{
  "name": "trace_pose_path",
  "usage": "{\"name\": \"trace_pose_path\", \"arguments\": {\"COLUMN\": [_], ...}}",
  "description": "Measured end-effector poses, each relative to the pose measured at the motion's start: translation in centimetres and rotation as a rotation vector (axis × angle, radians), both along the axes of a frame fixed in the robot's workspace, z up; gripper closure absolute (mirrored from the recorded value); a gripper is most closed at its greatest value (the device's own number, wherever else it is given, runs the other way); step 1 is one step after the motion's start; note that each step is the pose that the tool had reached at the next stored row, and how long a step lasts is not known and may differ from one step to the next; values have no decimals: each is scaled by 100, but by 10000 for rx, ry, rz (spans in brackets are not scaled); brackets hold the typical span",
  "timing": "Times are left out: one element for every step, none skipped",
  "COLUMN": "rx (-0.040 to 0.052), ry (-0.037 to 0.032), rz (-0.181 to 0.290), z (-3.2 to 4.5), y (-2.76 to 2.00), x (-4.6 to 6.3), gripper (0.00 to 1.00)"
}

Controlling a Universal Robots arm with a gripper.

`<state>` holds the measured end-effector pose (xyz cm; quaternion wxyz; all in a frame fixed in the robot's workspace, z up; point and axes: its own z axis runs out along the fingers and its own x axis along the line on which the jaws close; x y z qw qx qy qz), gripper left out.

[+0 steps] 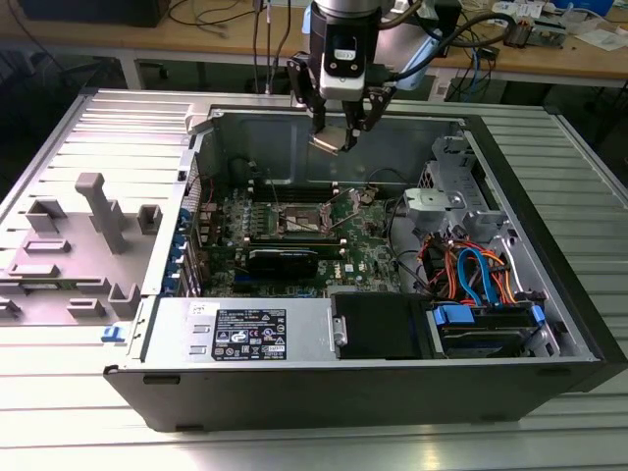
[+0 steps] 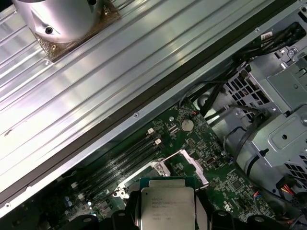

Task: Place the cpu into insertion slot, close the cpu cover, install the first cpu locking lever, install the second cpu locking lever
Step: 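Place the cpu into insertion slot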

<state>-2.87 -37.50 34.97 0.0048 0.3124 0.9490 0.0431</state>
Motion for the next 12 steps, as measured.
{"name": "trace_pose_path", "arguments": {"rx": [-3,-6,-9,-13,-16,-19,-22,-25,-28,-33,-42,-48], "ry": [0,1,1,0,0,0,0,1,0,0,-1,-2], "rz": [-136,-243,-415,-538,-695,-844,-1078,-1222,-1356,-1454,-1575,-1702], "z": [-2,-4,-8,-10,-13,-15,-19,-22,-25,-27,-30,-34], "y": [0,0,0,0,0,0,0,0,0,0,0,0], "x": [0,0,0,0,0,0,0,0,0,0,0,0], "gripper": [45,45,45,45,45,45,45,45,45,45,45,45]}}
